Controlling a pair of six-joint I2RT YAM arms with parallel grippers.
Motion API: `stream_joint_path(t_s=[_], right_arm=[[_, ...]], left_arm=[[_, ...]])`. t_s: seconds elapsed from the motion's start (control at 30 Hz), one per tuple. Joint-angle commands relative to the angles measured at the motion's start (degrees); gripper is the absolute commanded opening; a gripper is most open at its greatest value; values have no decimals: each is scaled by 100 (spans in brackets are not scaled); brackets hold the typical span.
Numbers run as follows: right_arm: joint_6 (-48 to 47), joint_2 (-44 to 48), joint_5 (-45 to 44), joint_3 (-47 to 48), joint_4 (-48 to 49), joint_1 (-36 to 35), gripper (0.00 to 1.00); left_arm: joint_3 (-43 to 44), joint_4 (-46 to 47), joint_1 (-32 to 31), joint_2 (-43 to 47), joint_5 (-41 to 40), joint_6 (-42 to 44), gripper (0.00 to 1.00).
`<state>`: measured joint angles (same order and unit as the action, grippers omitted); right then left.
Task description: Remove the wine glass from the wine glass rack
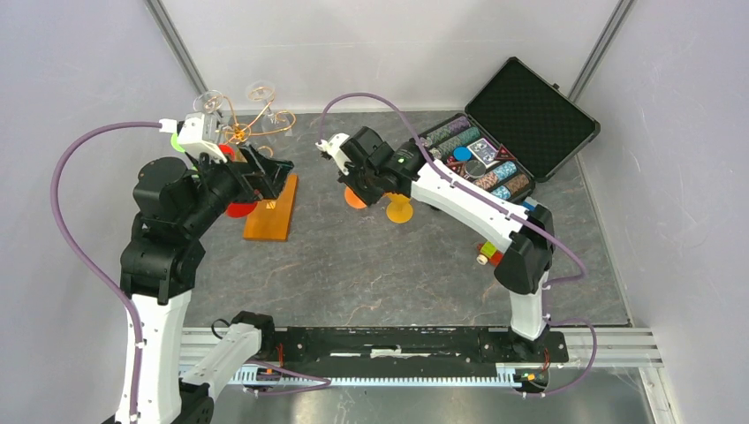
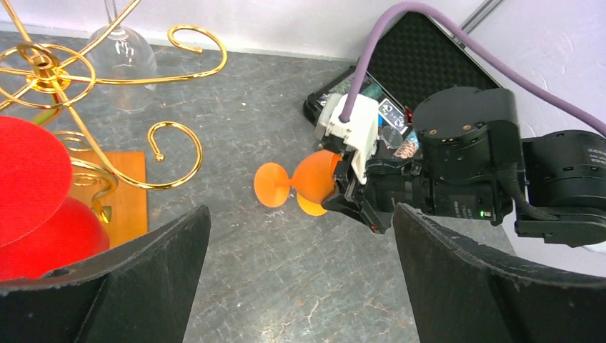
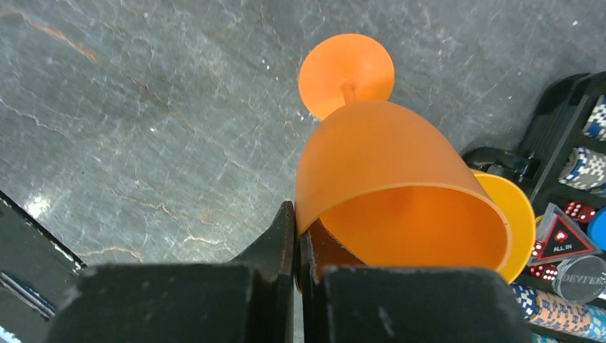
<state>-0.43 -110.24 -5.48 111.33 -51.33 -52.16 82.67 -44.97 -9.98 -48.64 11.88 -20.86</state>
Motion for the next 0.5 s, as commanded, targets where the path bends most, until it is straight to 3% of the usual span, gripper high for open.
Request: stream_joint_path(t_s=[0.0, 0.47], right_arm=[[-22, -130, 32, 391, -278, -55, 0], [34, -921, 205, 791, -598, -128, 5]], left_arm=[[63, 14, 31, 61, -176, 413, 100], [-196, 15, 31, 186, -237, 513, 100]])
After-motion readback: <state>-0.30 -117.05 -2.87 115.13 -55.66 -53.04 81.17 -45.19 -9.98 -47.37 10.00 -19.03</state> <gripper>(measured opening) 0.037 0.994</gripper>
